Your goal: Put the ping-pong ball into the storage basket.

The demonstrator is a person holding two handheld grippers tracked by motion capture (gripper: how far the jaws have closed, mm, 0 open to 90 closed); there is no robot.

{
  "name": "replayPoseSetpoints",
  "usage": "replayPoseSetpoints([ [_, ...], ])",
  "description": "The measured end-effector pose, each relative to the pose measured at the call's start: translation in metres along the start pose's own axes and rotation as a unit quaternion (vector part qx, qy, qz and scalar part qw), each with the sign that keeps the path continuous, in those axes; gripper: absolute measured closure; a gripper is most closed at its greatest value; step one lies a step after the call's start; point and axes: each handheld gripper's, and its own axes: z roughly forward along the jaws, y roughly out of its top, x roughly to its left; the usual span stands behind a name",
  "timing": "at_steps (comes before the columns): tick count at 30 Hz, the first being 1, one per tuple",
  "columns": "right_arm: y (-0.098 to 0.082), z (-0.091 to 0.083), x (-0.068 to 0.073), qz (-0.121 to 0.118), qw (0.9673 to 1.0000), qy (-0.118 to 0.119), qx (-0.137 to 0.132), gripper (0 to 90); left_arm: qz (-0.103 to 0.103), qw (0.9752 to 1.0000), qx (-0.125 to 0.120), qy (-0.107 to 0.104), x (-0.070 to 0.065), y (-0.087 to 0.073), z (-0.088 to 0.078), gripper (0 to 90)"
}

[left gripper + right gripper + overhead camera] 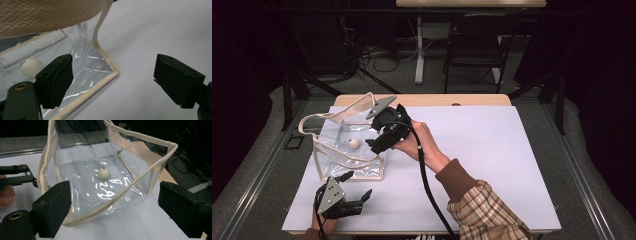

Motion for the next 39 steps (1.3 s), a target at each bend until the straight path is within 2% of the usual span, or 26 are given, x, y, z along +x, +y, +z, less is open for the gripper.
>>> replayPoseSetpoints([
  [7,-0.017,-0.02,-0.012,0.009,0.9998,-0.017,-0.005,9.8,0.0,1.0,0.0,-0.001,0.0,-0.001,-0.001,16.0],
  [15,-0.036,-0.034,-0.021,0.016,0.9993,-0.034,-0.003,8.2,0.001,1.0,0.001,-0.002,0.0,-0.001,0.0,16.0],
  [24,-0.063,-0.046,-0.032,0.035,0.9981,-0.051,-0.005,3.1,0.0,1.0,0.0,-0.003,0.0,-0.001,-0.001,16.0],
  [28,-0.074,-0.05,-0.034,0.04,0.9976,-0.057,-0.003,0.0,0.002,1.0,-0.001,-0.005,0.0,-0.001,-0.001,16.0],
  [39,-0.096,-0.067,-0.036,0.049,0.9962,-0.07,-0.017,0.0,0.002,1.0,0.0,-0.006,0.0,-0.001,-0.001,16.0],
])
